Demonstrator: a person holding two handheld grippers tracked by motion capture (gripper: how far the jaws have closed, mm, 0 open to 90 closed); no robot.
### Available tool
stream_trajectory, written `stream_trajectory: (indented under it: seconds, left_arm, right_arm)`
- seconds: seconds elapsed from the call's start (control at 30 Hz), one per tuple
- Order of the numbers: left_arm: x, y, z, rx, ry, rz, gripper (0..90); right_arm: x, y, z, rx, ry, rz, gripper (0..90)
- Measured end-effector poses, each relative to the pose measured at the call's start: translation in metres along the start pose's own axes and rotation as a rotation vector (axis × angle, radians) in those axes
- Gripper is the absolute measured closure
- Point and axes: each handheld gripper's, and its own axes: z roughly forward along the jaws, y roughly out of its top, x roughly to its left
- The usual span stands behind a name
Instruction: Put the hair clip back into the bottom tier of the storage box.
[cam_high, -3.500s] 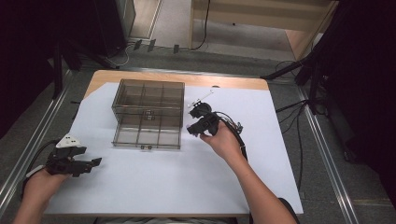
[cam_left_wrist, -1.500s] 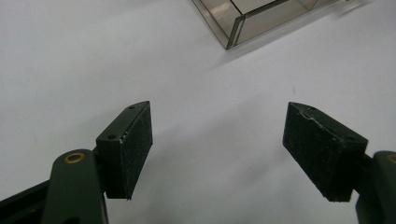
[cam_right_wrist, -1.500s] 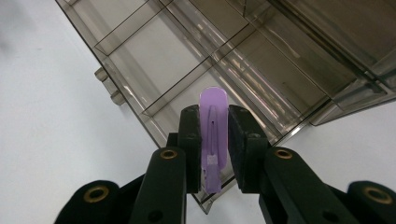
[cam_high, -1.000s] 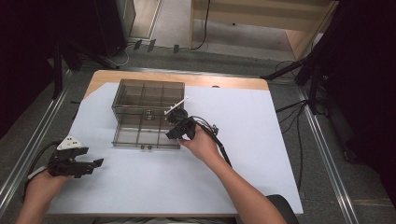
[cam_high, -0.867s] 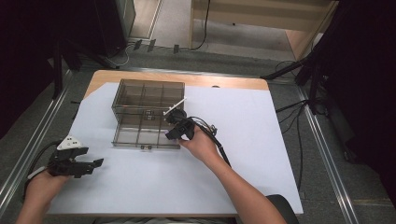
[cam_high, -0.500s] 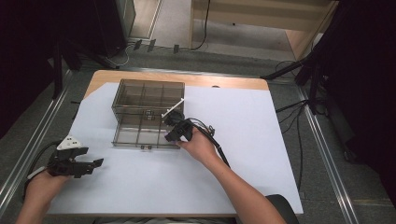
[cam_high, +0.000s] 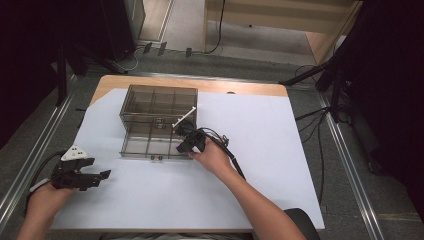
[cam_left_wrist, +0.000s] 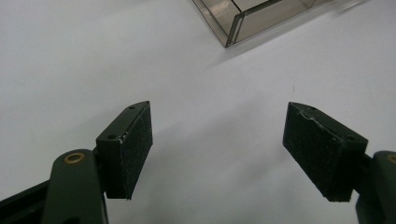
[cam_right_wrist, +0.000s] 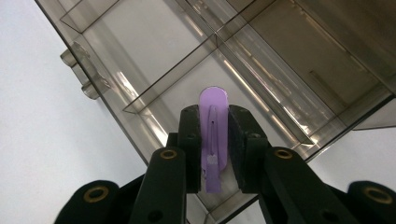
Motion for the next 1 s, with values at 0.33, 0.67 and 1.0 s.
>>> stream_trajectory:
  seconds: [0.33, 0.67, 1.0]
  left_arm:
    - [0.0004, -0.0002, -0.0002, 0.002, 0.000, 0.002, 25.0]
    - [0.0005, -0.0004, 0.0002, 0.006, -0.004, 0.000, 25.0]
    - [0.0010, -0.0005, -0.0002, 0.005, -0.002, 0.000, 25.0]
  right_arm:
    - [-0.0003, -0.0002, 0.0032, -0.001, -0.002, -0.007, 77.1]
    - [-0.0011, -0.0003, 0.0027, -0.008, -0.004, -0.002, 74.5]
    - [0.0005, 0.0007, -0.0027, -0.034, 0.001, -0.003, 69.4]
